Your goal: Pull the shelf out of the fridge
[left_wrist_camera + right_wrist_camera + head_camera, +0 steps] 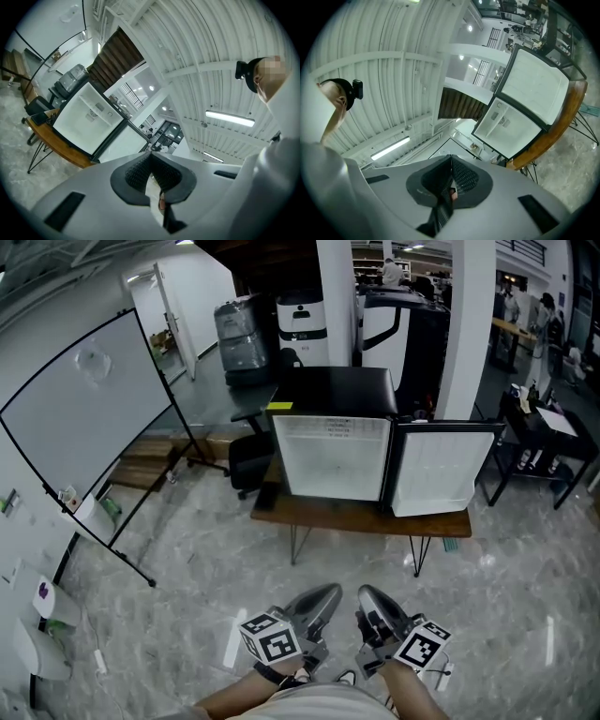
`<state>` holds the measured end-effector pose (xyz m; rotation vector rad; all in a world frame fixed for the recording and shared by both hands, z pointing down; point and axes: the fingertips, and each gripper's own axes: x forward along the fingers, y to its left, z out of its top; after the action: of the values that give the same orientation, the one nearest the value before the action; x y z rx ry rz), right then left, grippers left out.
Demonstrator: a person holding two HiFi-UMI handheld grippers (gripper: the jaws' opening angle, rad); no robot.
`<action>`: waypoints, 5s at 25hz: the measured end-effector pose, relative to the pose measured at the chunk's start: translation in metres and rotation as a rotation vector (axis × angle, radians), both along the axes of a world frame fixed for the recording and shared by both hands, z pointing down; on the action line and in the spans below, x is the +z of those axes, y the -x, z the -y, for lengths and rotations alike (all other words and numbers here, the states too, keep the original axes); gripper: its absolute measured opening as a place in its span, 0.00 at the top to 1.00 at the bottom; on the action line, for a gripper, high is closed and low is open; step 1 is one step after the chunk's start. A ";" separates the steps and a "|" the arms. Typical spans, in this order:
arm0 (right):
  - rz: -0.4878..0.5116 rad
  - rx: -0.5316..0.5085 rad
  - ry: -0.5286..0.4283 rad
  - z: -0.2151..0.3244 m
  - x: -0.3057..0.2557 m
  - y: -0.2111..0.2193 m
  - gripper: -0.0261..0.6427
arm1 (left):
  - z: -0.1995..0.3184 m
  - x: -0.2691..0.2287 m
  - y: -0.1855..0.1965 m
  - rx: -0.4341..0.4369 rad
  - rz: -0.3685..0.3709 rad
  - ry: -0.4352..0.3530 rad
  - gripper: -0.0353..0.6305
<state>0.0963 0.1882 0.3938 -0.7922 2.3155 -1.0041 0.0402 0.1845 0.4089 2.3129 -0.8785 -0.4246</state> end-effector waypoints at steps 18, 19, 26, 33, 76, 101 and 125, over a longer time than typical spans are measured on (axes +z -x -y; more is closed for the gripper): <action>0.023 -0.016 0.068 0.027 0.020 -0.004 0.93 | 0.030 0.014 -0.006 -0.034 -0.002 0.062 0.94; 0.023 -0.010 0.073 0.032 0.022 -0.002 0.93 | 0.036 0.016 -0.004 -0.028 -0.003 0.064 0.94; 0.005 0.041 0.088 0.090 0.028 0.022 0.93 | 0.097 0.022 0.018 0.017 -0.009 0.071 0.94; -0.003 0.104 0.102 0.161 0.029 0.057 0.93 | 0.172 0.022 0.053 0.073 -0.015 0.076 0.94; 0.232 0.250 0.332 0.485 0.103 0.020 0.92 | 0.488 0.086 0.079 -0.118 -0.318 0.332 0.93; 0.323 0.415 0.346 0.533 0.118 0.000 0.83 | 0.546 0.094 0.109 -0.144 -0.580 0.375 0.74; 0.402 0.477 0.397 0.548 0.122 -0.002 0.89 | 0.562 0.094 0.107 -0.176 -0.645 0.424 0.90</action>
<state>0.0983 -0.3600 0.5163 -1.1101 1.5094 -1.2691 -0.0671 -0.3776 0.5029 1.5691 -0.7496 -0.9000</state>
